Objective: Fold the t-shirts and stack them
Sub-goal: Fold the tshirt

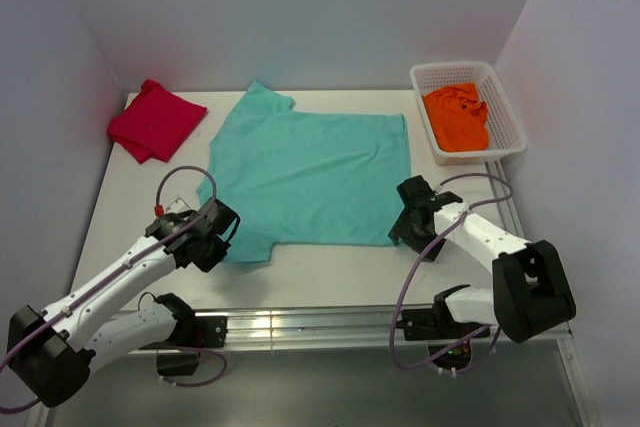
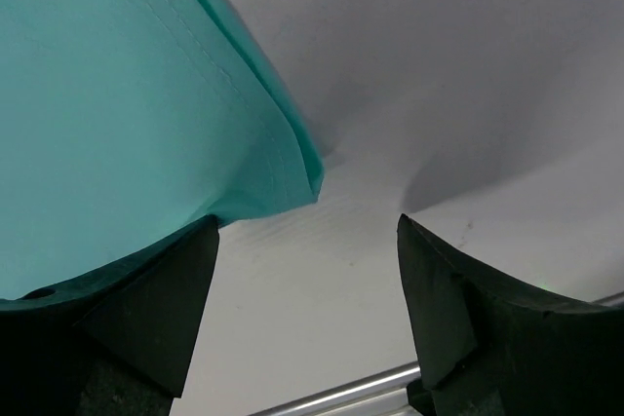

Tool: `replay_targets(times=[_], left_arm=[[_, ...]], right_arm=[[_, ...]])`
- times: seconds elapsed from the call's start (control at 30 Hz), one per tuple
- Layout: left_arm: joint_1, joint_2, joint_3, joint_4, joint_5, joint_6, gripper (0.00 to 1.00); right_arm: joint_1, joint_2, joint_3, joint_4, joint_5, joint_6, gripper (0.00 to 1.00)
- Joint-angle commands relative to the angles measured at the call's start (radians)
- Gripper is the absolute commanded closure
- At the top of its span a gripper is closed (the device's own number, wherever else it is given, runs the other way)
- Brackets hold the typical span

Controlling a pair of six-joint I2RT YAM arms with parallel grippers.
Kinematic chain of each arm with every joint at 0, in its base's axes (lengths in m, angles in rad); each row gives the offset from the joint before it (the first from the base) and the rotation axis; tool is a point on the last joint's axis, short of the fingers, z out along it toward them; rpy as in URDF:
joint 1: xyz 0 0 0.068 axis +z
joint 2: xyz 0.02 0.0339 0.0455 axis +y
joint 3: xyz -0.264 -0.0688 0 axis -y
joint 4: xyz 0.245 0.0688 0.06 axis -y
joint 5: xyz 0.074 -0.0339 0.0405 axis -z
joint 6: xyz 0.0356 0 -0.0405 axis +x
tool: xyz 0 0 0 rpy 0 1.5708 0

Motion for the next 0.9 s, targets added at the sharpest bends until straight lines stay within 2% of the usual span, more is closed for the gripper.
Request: replay_targets(times=[0.0, 0.23, 0.27, 0.33, 0.4, 0.43, 0.47, 0.5, 0.53, 0.57, 0.6, 0.8, 0.83, 0.87], left_arm=[[-0.004, 0.008, 0.056, -0.045, -0.028, 0.027, 1.0], [-0.004, 0.036, 0.079, -0.045, -0.028, 0.047, 1.0], [-0.004, 0.044, 0.083, -0.045, -0.03, 0.05, 1.0], [-0.006, 0.057, 0.09, -0.048, -0.033, 0.054, 1.0], [-0.004, 0.064, 0.099, -0.05, -0.037, 0.06, 1.0], [-0.004, 0.067, 0.104, -0.05, -0.039, 0.062, 1.0], [-0.004, 0.067, 0.104, -0.052, -0.043, 0.063, 1.0], [-0.004, 0.068, 0.107, -0.055, -0.044, 0.063, 1.0], [-0.004, 0.067, 0.109, -0.055, -0.047, 0.063, 1.0], [-0.004, 0.065, 0.109, -0.055, -0.047, 0.065, 1.0], [-0.004, 0.065, 0.109, -0.056, -0.05, 0.063, 1.0], [-0.003, 0.057, 0.107, -0.059, -0.06, 0.062, 1.0], [-0.004, 0.056, 0.109, -0.059, -0.062, 0.06, 1.0], [-0.004, 0.054, 0.109, -0.061, -0.062, 0.059, 1.0]], right_arm=[[-0.007, 0.018, -0.012, 0.076, 0.05, 0.025, 0.2], [-0.024, 0.09, 0.003, 0.12, 0.078, 0.002, 0.27], [-0.027, 0.098, 0.005, 0.12, 0.081, 0.001, 0.33], [-0.03, 0.116, 0.0, 0.136, 0.078, -0.004, 0.38], [-0.035, 0.13, -0.004, 0.142, 0.078, -0.002, 0.46], [-0.033, 0.133, -0.009, 0.151, 0.078, -0.007, 0.51], [-0.035, 0.136, -0.009, 0.154, 0.076, -0.007, 0.68], [-0.036, 0.138, -0.006, 0.151, 0.082, -0.007, 0.8], [-0.038, 0.139, 0.002, 0.148, 0.084, -0.005, 0.85], [-0.038, 0.145, 0.006, 0.146, 0.085, -0.008, 0.97], [-0.041, 0.157, 0.011, 0.142, 0.09, -0.013, 1.0], [-0.042, 0.158, 0.038, 0.124, 0.084, -0.03, 1.0], [-0.042, 0.15, 0.058, 0.102, 0.089, -0.034, 0.86], [-0.042, 0.126, 0.066, 0.091, 0.089, -0.036, 0.79]])
